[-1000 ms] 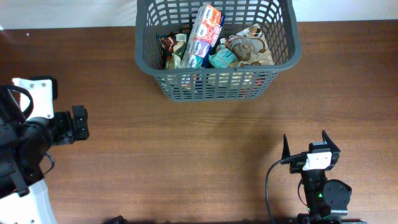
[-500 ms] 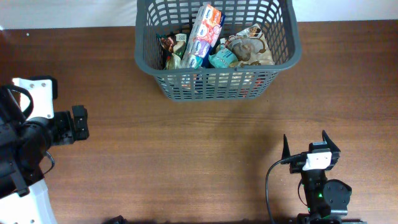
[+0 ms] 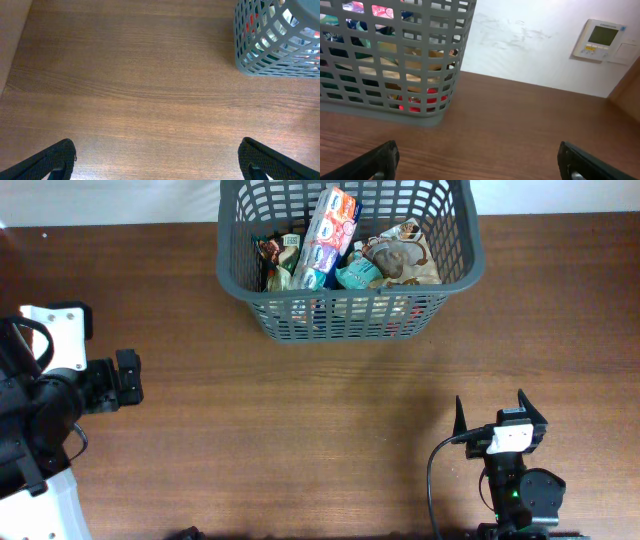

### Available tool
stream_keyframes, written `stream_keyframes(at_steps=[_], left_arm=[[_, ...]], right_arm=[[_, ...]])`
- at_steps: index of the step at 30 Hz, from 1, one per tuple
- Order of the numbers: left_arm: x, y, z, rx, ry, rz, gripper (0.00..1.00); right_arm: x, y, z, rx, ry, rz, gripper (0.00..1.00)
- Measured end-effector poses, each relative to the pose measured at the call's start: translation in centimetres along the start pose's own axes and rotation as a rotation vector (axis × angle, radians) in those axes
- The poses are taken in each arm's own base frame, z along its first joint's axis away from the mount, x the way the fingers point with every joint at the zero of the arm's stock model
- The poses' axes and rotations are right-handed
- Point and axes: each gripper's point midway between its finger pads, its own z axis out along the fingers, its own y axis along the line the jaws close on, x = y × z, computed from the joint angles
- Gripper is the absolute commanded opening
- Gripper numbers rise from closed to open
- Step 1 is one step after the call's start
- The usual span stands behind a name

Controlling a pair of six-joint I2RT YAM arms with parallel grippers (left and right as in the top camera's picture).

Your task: Pack container

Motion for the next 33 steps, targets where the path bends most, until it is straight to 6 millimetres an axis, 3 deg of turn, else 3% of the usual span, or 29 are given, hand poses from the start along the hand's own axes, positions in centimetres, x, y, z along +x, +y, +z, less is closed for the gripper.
stream_keyframes(at_steps=[5,8,12,13,17,20,24,28,33], left_arm=[[-0.1,-0.4,0.0,0.020,-0.006,0.000,0.99],[-2.6,-1.6,-0.2,0.090,-0.121,0.029,0.99],[-7.6,-5.4,-2.1,0.216,-0.381,0.160,0.99],[-9.6,-7.8,-3.8,0.269,-0.522,0.241,0.99],[-11.5,-12.5,-8.7,0.358,-0.848,0.400,0.99],[-10.5,-13.5,-10.1,0.371,-0.967,0.440,0.99],[-8.1,-14.2,-9.8,0.385,-1.060,0.452,0.99],[-5.2,-14.2,-7.1,0.401,-1.052,0.401,0.99],[-1.9,-12.5,-2.6,0.380,-0.964,0.175,0.99]], right_arm=[[0.0,0.0,0.0,0.000,0.000,0.001,0.99],[0.0,0.0,0.0,0.000,0.000,0.000,0.99],[0.0,0.0,0.0,0.000,0.000,0.000,0.99],[0.0,0.0,0.0,0.000,0.000,0.000,0.99],[0.0,-0.1,0.0,0.004,0.001,0.000,0.99],[0.0,-0.1,0.0,0.004,0.001,0.001,0.99],[0.0,-0.1,0.0,0.004,0.002,0.001,0.99],[0.0,-0.1,0.0,0.004,0.002,0.001,0.99],[0.0,-0.1,0.0,0.004,0.001,0.001,0.99]])
